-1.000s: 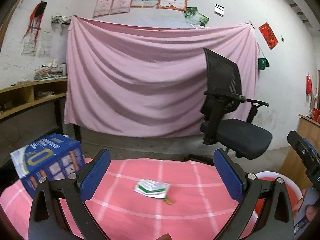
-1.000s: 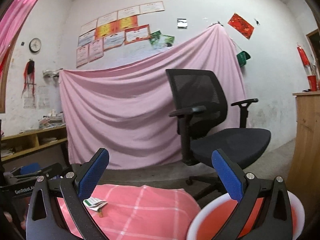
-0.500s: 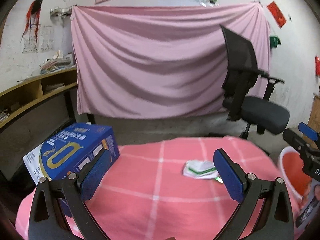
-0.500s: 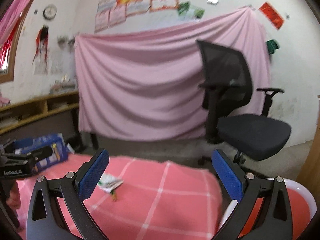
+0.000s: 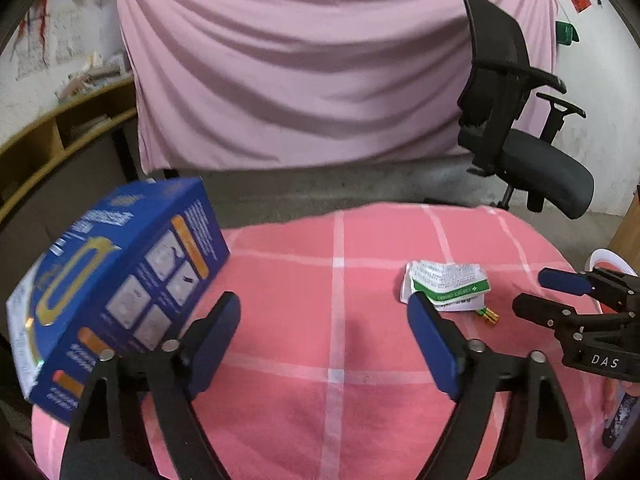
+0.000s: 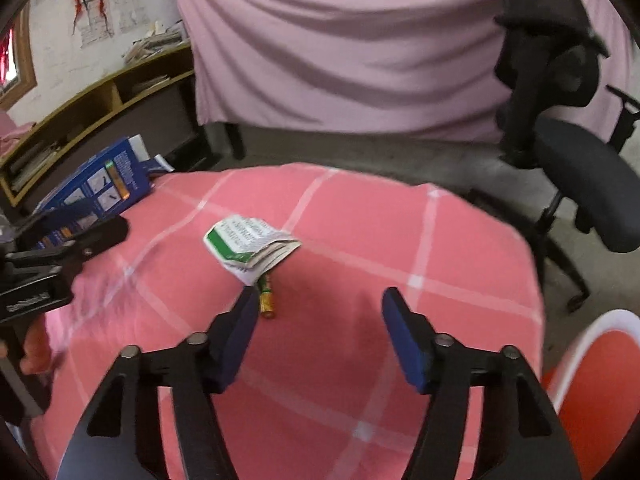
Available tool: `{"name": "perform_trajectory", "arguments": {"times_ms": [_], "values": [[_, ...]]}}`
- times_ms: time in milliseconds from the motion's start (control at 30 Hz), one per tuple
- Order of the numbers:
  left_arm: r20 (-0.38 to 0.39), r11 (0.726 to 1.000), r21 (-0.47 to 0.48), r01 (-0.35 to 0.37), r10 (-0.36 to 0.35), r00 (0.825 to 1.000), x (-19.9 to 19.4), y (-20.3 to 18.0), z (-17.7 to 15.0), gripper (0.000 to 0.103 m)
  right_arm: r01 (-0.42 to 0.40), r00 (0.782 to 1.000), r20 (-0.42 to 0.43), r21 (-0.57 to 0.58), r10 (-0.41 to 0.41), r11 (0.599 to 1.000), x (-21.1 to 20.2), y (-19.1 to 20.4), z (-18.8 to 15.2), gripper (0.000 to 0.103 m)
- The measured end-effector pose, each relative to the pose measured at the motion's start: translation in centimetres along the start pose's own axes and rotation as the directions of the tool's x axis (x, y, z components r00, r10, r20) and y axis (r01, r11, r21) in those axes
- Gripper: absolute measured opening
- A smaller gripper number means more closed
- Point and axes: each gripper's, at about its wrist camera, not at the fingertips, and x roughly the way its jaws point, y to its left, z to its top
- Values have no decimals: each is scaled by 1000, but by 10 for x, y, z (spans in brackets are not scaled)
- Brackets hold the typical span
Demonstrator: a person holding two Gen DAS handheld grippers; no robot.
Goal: Collect trash
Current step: 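Grasp the green-white packet with the left tool while the right tool grasps the green battery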
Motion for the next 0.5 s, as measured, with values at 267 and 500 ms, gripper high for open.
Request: {"name": "perform_trajectory", "arguments": {"times_ms": [267, 500], "values": [[-48, 1000, 0, 28, -28, 998, 17, -2, 9, 67, -54, 993, -108, -84, 45, 995, 26, 20, 5, 35], [-78, 998, 14, 57, -56, 995, 22, -12, 14, 67, -50, 992, -117, -77, 41, 996, 22, 16, 1, 10]]}}
